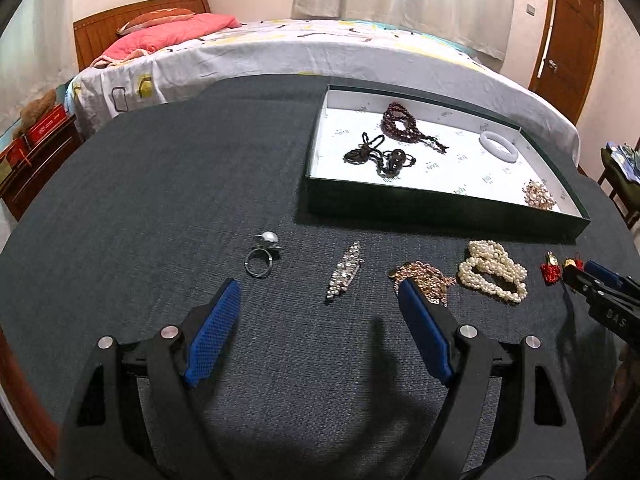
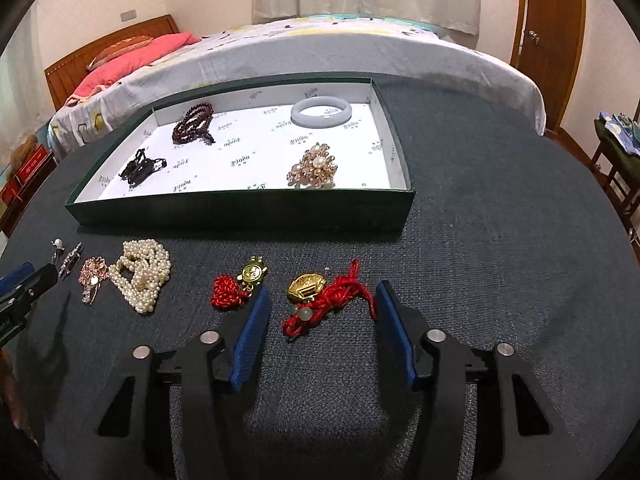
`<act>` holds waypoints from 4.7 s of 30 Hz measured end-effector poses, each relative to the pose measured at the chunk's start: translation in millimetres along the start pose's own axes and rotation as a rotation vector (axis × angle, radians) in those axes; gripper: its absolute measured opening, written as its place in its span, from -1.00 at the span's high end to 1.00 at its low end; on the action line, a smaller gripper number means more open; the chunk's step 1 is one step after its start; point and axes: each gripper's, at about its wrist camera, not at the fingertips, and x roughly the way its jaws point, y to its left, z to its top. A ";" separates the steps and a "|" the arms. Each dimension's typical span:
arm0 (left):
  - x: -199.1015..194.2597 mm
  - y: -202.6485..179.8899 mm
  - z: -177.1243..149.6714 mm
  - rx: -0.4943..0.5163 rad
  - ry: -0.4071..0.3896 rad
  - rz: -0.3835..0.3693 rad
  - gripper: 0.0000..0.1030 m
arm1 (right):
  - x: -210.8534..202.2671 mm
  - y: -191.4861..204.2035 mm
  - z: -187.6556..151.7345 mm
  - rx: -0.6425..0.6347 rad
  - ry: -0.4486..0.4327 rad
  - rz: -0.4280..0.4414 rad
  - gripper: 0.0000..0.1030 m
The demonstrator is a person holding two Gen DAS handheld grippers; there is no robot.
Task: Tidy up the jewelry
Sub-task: 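Move both tools back over the remaining jewelry on the table, then grasp the rhinestone brooch with the left tool while the right tool grasps the red-tasseled gold charm, then carry both pieces into the white box and open both tools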
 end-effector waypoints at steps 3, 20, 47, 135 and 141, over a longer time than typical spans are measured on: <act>2.7 -2.6 0.2 0.015 0.004 0.005 -0.54 | -0.5 -0.6 -0.8 -0.013 0.001 -0.006 0.21; 31.0 -1.0 13.3 0.087 0.063 -0.004 -0.15 | 0.6 -4.0 1.7 -0.007 0.001 0.026 0.60; 18.2 -7.8 17.7 0.144 0.020 -0.066 0.78 | 0.7 -5.8 2.5 0.005 -0.001 0.040 0.60; 125.6 -119.0 127.9 0.160 0.051 -0.148 0.09 | 76.4 -13.8 115.3 -0.053 -0.047 0.055 0.21; 107.8 -112.0 127.5 0.143 0.025 -0.160 -0.20 | 53.0 -12.4 117.4 -0.047 -0.097 0.049 0.11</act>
